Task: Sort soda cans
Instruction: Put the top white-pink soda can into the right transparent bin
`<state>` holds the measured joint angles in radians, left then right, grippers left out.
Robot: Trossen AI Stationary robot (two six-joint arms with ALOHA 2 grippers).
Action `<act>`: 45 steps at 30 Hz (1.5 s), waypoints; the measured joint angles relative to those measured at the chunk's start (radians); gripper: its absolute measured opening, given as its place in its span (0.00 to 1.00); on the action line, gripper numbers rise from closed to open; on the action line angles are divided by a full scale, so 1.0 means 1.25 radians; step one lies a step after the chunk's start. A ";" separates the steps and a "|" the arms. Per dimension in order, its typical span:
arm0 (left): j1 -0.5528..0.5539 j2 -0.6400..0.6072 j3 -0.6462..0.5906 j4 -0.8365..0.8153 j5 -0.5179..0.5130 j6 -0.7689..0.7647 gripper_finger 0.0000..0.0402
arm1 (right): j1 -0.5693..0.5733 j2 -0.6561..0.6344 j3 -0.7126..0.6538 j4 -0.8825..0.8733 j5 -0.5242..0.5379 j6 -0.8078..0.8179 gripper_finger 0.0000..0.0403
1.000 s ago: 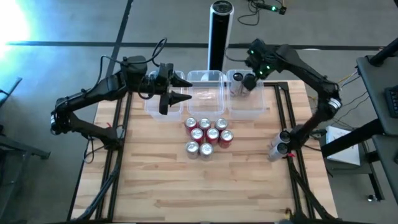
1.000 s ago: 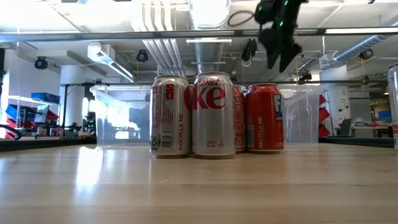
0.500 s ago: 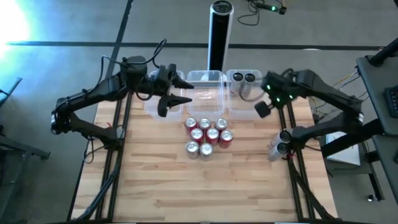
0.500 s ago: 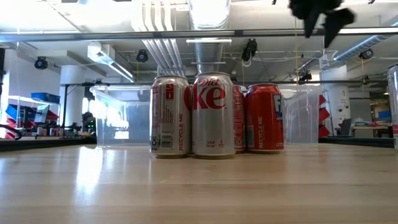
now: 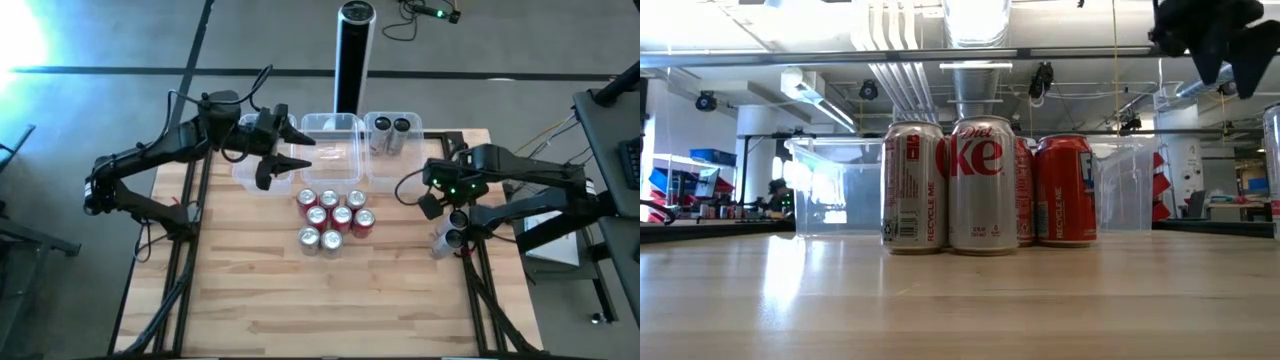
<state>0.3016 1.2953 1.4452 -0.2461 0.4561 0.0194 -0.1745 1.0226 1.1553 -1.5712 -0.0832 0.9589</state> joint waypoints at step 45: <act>0.000 0.000 0.000 0.000 -0.001 -0.026 0.58 | 0.000 0.006 -0.098 0.049 -0.080 0.014 0.64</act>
<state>0.3016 1.2949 1.4452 -0.2464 0.4553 -0.0132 -0.1745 1.0301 1.0325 -1.5101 -0.1829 0.9760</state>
